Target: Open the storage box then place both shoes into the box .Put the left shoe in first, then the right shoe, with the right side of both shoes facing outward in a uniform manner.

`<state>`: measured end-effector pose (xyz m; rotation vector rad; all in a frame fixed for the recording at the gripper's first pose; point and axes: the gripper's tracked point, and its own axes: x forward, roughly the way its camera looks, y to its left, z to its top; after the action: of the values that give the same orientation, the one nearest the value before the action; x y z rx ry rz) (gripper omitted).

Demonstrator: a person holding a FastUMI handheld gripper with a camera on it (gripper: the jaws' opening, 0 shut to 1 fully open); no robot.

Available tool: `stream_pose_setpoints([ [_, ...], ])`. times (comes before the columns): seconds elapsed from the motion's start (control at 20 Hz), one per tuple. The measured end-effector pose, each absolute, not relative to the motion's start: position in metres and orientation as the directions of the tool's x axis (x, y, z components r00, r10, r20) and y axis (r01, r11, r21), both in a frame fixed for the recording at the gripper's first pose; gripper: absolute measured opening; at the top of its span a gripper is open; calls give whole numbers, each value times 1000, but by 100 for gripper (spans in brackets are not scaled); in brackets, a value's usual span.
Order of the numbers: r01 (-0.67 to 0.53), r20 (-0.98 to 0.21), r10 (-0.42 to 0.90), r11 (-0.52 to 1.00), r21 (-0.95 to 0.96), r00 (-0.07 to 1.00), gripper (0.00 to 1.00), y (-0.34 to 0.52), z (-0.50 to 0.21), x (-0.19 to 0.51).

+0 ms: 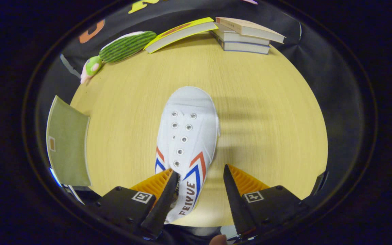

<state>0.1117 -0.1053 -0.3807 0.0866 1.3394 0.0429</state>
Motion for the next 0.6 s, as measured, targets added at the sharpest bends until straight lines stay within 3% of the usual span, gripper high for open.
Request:
stream_pose_setpoints([
  [0.2, 3, -968, 120, 992, 124, 219, 80, -101, -383, 114],
  [0.3, 7, -965, 148, 988, 153, 217, 73, -96, -381, 115],
  [0.4, 26, -965, 143, 988, 152, 222, 53, -96, -383, 114],
  [0.6, 61, -966, 121, 989, 138, 229, 39, -96, -381, 115],
])
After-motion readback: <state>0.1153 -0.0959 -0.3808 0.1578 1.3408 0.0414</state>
